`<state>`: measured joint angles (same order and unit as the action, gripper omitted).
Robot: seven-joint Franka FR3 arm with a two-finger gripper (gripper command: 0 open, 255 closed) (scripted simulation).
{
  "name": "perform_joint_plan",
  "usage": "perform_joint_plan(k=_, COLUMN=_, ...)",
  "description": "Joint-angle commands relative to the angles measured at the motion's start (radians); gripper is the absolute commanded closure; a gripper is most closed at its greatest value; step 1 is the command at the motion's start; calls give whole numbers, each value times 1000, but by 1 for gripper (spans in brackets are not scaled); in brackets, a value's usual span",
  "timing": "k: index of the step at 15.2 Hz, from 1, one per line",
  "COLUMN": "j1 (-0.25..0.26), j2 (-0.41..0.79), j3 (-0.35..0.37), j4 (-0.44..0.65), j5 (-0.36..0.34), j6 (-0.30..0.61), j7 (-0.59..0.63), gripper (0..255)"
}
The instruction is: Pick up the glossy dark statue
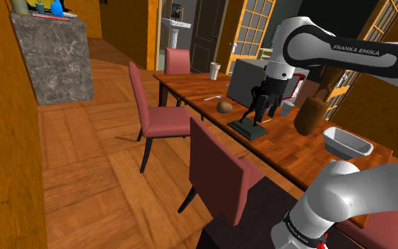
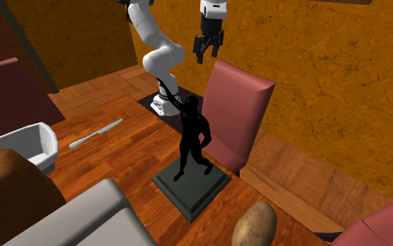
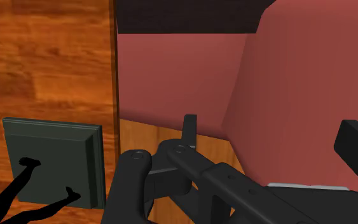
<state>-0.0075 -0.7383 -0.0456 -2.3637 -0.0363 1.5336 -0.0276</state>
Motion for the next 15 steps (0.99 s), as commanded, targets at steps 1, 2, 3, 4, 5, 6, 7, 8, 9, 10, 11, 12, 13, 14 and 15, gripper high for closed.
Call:
perform_joint_plan(k=1, j1=0, j2=0, j3=0, j4=0, j5=0, j6=0, j7=0, gripper=0)
perform_joint_plan(k=2, j1=-7, j2=16, j3=-20, j4=13, j5=-15, j6=8, j7=-24, gripper=0)
perform_joint_plan(k=3, j1=-13, j2=32, j3=-39, j4=28, j5=-29, j6=15, j7=-47, gripper=0)
perform_joint_plan(k=4, j1=-19, j2=50, j3=-59, j4=44, j5=-42, j6=23, j7=-71, gripper=0)
perform_joint_plan(k=5, j1=-25, j2=68, j3=-78, j4=60, j5=-55, j6=31, j7=-95, gripper=0)
perform_joint_plan(k=6, j1=-30, j2=88, j3=-97, j4=78, j5=-66, j6=38, j7=-118, gripper=0)
perform_joint_plan(k=7, j1=-34, j2=108, j3=-116, j4=97, j5=-76, j6=46, j7=-141, gripper=0)
perform_joint_plan(k=8, j1=-38, j2=129, j3=-135, j4=117, j5=-85, j6=54, j7=-164, gripper=0)
perform_joint_plan(k=9, j1=-42, j2=151, j3=-153, j4=138, j5=-93, j6=61, j7=-188, gripper=0)
perform_joint_plan(k=10, j1=-46, j2=173, j3=-172, j4=160, j5=-100, j6=68, j7=-211, gripper=0)
perform_joint_plan(k=11, j1=-49, j2=196, j3=-190, j4=183, j5=-106, j6=75, j7=-235, gripper=0)
perform_joint_plan(k=12, j1=-52, j2=220, j3=-208, j4=207, j5=-110, j6=81, j7=-259, gripper=0)
perform_joint_plan(k=13, j1=-54, j2=245, j3=-227, j4=233, j5=-113, j6=87, j7=-282, gripper=0)
perform_joint_plan(k=14, j1=-56, j2=271, j3=-245, j4=259, j5=-115, j6=93, j7=-306, gripper=0)
perform_joint_plan(k=15, j1=-58, j2=297, j3=-263, j4=287, j5=-115, j6=99, j7=-331, gripper=0)
